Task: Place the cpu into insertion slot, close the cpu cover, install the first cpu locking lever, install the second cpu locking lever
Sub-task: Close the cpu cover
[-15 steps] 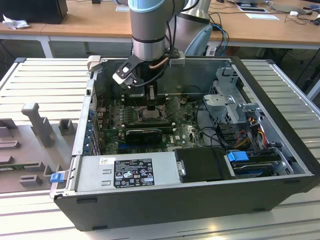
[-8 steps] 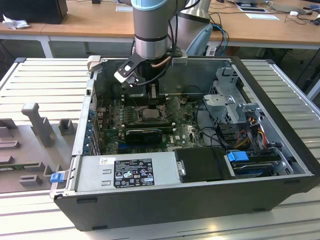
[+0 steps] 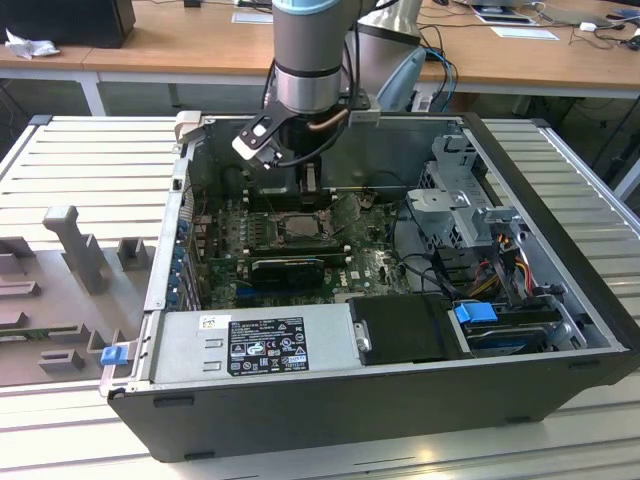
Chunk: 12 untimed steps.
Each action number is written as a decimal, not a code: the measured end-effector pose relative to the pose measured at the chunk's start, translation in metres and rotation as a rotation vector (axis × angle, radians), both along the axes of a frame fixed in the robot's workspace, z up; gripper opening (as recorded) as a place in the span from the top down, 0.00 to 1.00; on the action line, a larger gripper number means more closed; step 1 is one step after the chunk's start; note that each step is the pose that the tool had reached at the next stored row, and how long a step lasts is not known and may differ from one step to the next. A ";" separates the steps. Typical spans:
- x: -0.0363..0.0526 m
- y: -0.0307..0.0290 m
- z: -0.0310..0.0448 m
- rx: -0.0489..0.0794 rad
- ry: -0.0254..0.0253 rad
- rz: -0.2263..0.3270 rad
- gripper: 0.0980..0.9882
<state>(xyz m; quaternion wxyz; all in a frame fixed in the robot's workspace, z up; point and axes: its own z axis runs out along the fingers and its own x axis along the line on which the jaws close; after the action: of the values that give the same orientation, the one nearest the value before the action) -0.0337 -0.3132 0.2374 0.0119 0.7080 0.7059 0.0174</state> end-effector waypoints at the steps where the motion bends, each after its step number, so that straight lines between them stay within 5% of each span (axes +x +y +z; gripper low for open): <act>1: 0.0000 0.0000 0.0026 0.000 0.0000 0.000 0.99; 7: 0.0000 0.0001 0.0197 -0.001 0.0001 0.000 0.99; 12: 0.0115 0.0001 0.0223 -0.001 0.0002 0.000 0.99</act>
<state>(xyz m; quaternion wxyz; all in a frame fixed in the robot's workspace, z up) -0.0222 -0.3130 0.2597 0.0122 0.7080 0.7059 0.0170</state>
